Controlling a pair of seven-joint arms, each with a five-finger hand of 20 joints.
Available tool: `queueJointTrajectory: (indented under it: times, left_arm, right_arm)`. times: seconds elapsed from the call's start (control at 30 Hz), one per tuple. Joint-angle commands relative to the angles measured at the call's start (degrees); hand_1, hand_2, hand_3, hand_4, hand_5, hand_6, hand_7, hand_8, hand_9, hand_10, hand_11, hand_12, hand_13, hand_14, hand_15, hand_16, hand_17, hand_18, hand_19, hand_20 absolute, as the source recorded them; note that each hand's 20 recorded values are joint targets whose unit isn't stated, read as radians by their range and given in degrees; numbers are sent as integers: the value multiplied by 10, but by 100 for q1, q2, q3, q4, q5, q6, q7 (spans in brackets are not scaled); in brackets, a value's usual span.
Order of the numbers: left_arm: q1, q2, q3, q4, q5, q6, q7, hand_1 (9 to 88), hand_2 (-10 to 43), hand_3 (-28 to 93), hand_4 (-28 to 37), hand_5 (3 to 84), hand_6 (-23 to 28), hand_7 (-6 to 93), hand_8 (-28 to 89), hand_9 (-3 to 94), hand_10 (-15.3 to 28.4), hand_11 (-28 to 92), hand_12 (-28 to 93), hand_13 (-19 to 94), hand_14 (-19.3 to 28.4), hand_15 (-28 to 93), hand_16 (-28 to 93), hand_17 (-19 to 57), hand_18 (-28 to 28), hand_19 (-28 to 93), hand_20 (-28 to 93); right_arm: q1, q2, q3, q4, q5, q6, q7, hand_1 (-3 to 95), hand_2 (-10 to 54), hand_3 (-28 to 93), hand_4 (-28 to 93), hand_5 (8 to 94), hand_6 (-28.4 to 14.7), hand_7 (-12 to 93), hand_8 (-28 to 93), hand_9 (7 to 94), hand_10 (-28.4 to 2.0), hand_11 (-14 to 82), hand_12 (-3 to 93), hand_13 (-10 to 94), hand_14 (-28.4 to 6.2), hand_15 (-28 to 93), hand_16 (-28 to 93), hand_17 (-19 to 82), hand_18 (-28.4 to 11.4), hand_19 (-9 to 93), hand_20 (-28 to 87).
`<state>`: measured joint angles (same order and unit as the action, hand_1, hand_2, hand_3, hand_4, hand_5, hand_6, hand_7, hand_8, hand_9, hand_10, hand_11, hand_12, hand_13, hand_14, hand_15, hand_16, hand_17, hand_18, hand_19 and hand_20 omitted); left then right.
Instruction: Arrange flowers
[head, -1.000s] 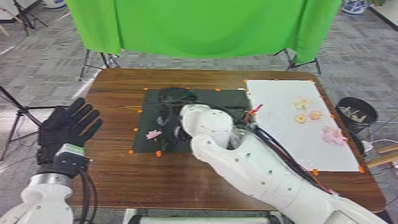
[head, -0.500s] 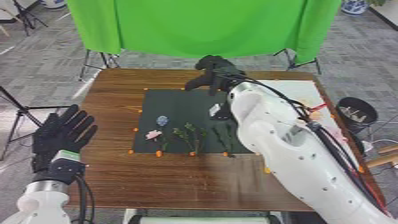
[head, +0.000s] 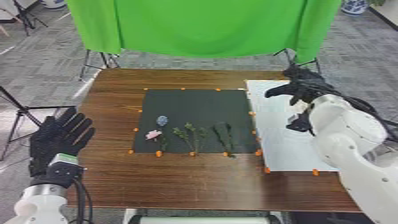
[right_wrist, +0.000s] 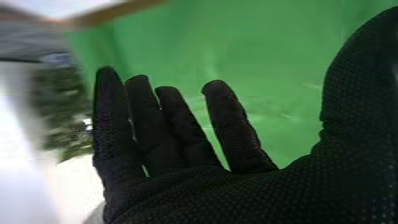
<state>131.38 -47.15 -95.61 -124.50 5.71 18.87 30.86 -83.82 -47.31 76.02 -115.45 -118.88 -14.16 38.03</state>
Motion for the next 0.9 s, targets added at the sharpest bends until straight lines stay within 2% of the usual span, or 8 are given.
queueJointTrajectory:
  times: [0.03, 0.3, 0.37, 0.5, 0.67, 0.77, 0.8, 0.9]
  left_arm:
    - [113, -35, -88, -44, -37, -74, 21, 297, 135, 724, -283, 455, 103, 163, -89, 399, 166, 265, 142, 293, 170, 484, -61, -61, 168, 413, 112]
    - [147, -19, -88, -69, -71, -40, 78, 297, 136, 722, -283, 456, 104, 163, -89, 400, 165, 266, 142, 294, 170, 483, -62, -60, 168, 412, 112]
    - [128, -69, -71, -62, -55, -24, 44, 297, 136, 723, -283, 453, 103, 163, -89, 400, 165, 266, 142, 294, 170, 483, -62, -61, 168, 413, 113]
    - [122, -91, -40, -46, -75, -10, 36, 298, 137, 721, -283, 446, 103, 164, -89, 400, 165, 267, 141, 294, 170, 483, -61, -61, 168, 413, 113]
    - [100, -77, -12, -48, -51, -14, 33, 298, 138, 721, -283, 444, 103, 166, -89, 399, 165, 269, 141, 295, 169, 483, -61, -61, 168, 413, 113]
    - [105, -76, 4, -51, -61, -15, 35, 298, 138, 721, -283, 446, 103, 166, -90, 399, 164, 269, 141, 295, 169, 485, -61, -61, 168, 414, 113]
    - [127, -79, -3, -58, -55, -23, 39, 298, 138, 721, -283, 447, 103, 166, -90, 399, 164, 269, 141, 295, 170, 484, -61, -61, 168, 414, 113]
    - [130, -111, -9, -49, -43, -21, 9, 298, 139, 721, -283, 449, 103, 167, -90, 399, 164, 270, 141, 295, 169, 484, -61, -61, 168, 414, 113]
  right_arm:
    - [-1704, 445, 1501, -109, 215, -384, 545, 187, -95, 796, -230, 369, -84, 96, -80, 353, -232, 60, 169, 293, -220, 234, 163, 156, -235, 532, 193]
    - [-2123, 424, 1945, 146, 452, -546, 668, 220, -95, 808, -248, 367, -85, 105, -83, 339, -225, 59, 166, 279, -217, 227, 167, 152, -232, 540, 197]
    - [-2035, 446, 1822, 352, 472, -319, 427, 229, -95, 812, -255, 366, -83, 107, -85, 337, -203, 62, 163, 289, -211, 231, 167, 161, -233, 560, 207]
    - [-1479, 508, 1325, 801, 434, -390, 477, 241, -95, 824, -265, 349, -59, 129, -98, 353, -167, 72, 144, 333, -190, 242, 161, 193, -232, 591, 214]
    - [-1171, 537, 1020, 1100, 497, -536, 546, 268, -95, 829, -276, 358, -54, 147, -107, 364, -159, 85, 131, 350, -186, 258, 157, 209, -230, 619, 219]
    - [-1237, 550, 931, 1173, 365, -116, 484, 303, -95, 833, -276, 401, -47, 166, -119, 420, -152, 107, 124, 411, -171, 288, 148, 235, -226, 656, 227]
    - [-1286, 530, 972, 1170, 340, -89, 473, 337, -95, 835, -279, 450, -37, 187, -132, 481, -140, 123, 124, 477, -155, 311, 140, 260, -219, 686, 228]
    - [-1315, 487, 1061, 1143, 456, -452, 549, 441, -95, 818, -278, 558, -17, 223, -144, 625, -124, 168, 146, 606, -118, 368, 156, 318, -205, 758, 251]
